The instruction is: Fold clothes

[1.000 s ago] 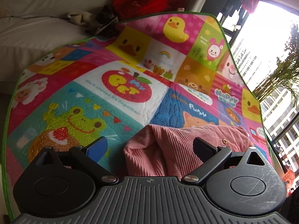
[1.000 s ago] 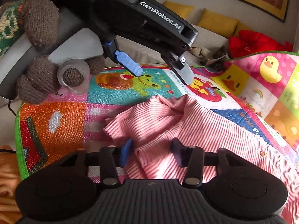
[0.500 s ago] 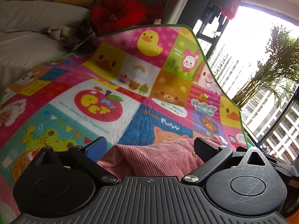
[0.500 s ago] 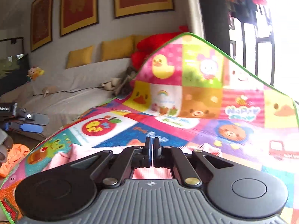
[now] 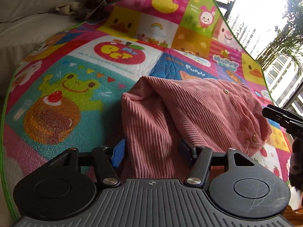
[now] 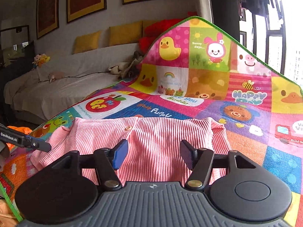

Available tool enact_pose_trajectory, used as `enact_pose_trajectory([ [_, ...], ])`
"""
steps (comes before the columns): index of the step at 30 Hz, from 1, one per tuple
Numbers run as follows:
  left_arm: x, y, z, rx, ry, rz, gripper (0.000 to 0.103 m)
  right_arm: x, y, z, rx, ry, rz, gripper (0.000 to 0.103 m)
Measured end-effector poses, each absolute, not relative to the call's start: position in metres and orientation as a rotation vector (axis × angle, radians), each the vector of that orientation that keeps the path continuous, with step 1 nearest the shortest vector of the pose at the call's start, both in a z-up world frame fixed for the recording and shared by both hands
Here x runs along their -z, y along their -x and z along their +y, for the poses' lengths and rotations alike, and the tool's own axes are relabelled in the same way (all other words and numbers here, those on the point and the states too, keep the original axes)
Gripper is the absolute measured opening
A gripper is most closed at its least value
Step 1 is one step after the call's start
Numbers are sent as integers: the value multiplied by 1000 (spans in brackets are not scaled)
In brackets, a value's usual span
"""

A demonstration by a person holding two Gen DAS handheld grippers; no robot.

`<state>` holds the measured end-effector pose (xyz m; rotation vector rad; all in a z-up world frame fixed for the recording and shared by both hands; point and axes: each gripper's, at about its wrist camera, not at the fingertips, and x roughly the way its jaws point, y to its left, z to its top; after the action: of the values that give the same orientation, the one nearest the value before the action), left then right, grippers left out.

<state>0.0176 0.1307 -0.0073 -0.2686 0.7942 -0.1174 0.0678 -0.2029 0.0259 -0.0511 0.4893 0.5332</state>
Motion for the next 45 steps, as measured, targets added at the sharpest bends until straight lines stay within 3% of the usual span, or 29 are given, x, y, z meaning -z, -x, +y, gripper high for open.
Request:
enact_pose_trajectory([
  [1, 7, -19, 127, 124, 250, 788, 63, -26, -65, -202, -543, 56, 485, 69],
  [2, 7, -21, 125, 142, 245, 786, 45, -26, -63, -201, -552, 61, 481, 72],
  [3, 7, -23, 122, 166, 247, 786, 19, -27, -59, -198, -571, 75, 471, 78],
  [4, 6, -27, 122, 187, 263, 788, 12, -29, -54, -192, -598, 98, 457, 84],
  [12, -45, -39, 102, 348, 324, 669, 9, -33, -9, -94, -883, 322, 383, 85],
  [17, -65, -46, 85, 403, 300, 620, 9, -16, -3, -42, -847, 511, 237, 85],
  [18, -67, -48, 84, 405, 302, 616, 9, -12, -7, -36, -821, 536, 216, 75],
  [19, -69, -50, 84, 408, 309, 607, 9, -10, -15, -36, -799, 533, 222, 45],
  [21, -75, -53, 85, 413, 326, 584, 13, -8, -34, -39, -758, 506, 256, 13],
  [23, -86, -54, 86, 406, 342, 540, 26, -15, -49, -55, -727, 425, 272, 11],
  [24, -92, -54, 88, 400, 351, 514, 41, -21, -52, -66, -700, 396, 256, 11],
  [26, -104, -53, 91, 389, 370, 461, 61, -35, -56, -89, -642, 348, 215, 10],
  [29, -115, -56, 91, 379, 387, 412, 78, -57, -69, -138, -526, 237, 199, 10],
  [30, -114, -58, 88, 380, 386, 417, 82, -61, -74, -156, -480, 201, 213, 10],
  [37, -57, -97, 33, 454, 364, 634, 86, -23, -122, -252, -333, -44, 510, 11],
  [41, -24, -122, 2, 466, 337, 755, 86, 1, -131, -267, -267, -31, 605, 26],
  [43, -10, -127, -8, 469, 326, 799, 86, -1, -130, -273, -214, 5, 582, 44],
  [45, 0, -127, -15, 483, 314, 825, 86, -10, -125, -286, -165, 17, 534, 56],
])
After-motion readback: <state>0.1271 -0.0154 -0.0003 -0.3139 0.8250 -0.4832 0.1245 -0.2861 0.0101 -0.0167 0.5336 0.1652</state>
